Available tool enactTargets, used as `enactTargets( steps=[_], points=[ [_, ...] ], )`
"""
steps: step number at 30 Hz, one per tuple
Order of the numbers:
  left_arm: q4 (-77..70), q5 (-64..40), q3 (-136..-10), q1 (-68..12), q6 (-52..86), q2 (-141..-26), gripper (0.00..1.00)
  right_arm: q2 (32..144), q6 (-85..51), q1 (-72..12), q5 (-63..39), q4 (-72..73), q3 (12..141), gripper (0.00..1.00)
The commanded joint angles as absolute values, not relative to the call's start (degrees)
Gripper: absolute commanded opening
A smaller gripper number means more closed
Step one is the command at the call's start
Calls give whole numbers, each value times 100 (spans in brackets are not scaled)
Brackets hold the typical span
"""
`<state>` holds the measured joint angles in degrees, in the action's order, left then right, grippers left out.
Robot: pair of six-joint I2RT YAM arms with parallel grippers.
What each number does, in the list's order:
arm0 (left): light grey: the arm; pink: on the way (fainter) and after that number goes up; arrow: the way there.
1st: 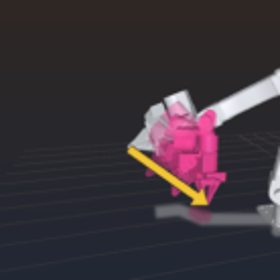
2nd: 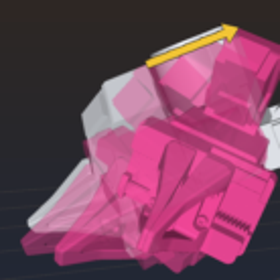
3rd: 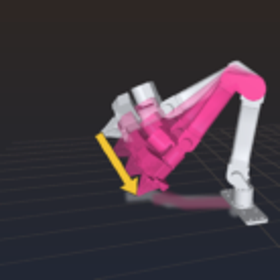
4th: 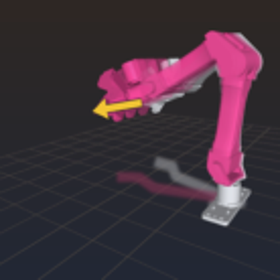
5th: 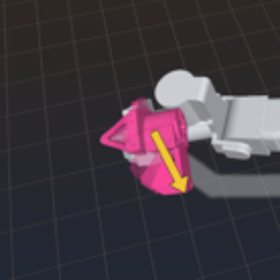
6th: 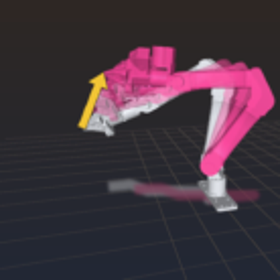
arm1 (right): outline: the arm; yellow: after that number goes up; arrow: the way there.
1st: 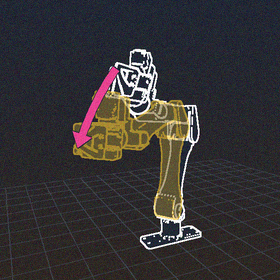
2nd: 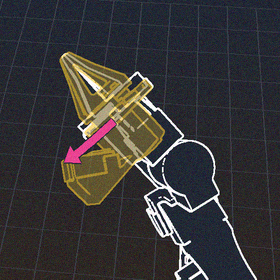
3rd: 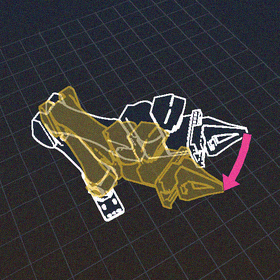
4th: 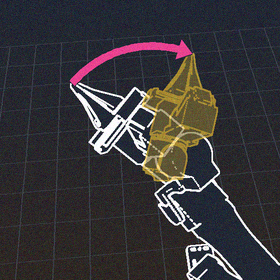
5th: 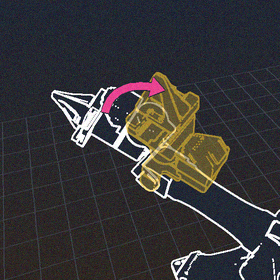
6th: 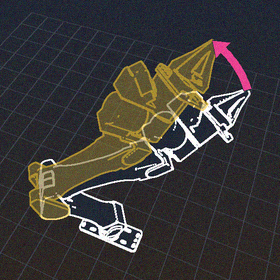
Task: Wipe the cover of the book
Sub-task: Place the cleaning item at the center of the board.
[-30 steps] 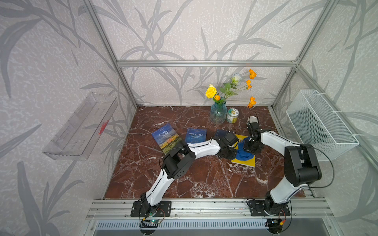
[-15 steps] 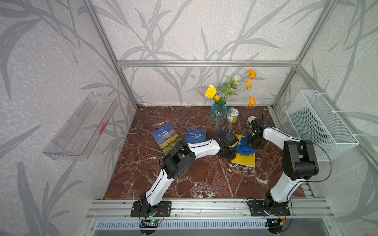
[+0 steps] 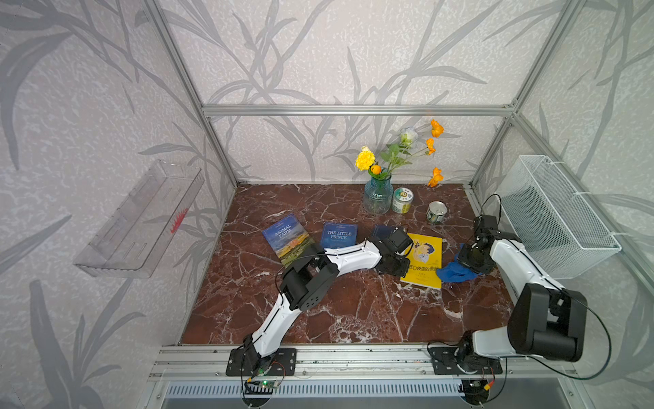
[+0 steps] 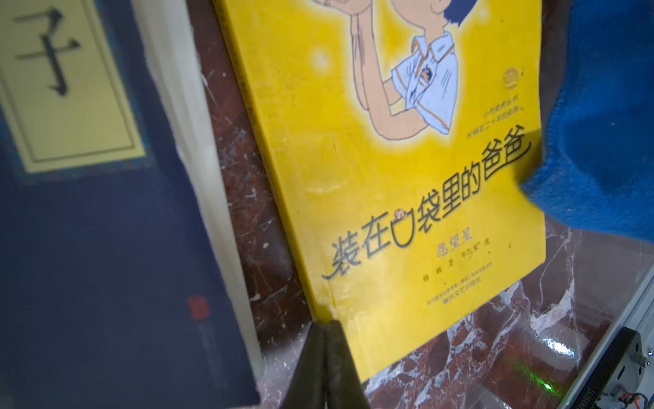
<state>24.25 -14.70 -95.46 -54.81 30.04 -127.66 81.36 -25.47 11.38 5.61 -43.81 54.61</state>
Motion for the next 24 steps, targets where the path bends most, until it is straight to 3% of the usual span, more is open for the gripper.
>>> enactTargets(
  steps=[1, 6, 8, 12, 17, 21, 24],
  points=[
    [3102, -1427, -9277, -5585, 2966, -12902, 6, 8160, -2560, 1176, 644, -4622, 5492, 21],
    [3101, -1423, -9272, -5590, 2969, -12887, 6, 8030, -2585, 1175, 768, -4670, 5524, 78],
    [3103, -1412, -9280, -5590, 2969, -12884, 6, 7924, -2614, 1172, 796, -4644, 5502, 87],
    [3129, -1366, -9273, -5590, 2951, -12865, 6, 7692, -2651, 1169, 666, -4687, 5501, 89],
    [3120, -1354, -9273, -5590, 2948, -12867, 6, 6984, -2893, 921, -617, -4151, 4947, 88],
    [3111, -1384, -9281, -5589, 2960, -12896, 6, 6611, -3541, 403, -1778, -3090, 4143, 80],
    [3099, -1389, -9282, -5590, 2958, -12902, 6, 6765, -3852, -223, -1803, -2866, 4087, 79]
  ],
)
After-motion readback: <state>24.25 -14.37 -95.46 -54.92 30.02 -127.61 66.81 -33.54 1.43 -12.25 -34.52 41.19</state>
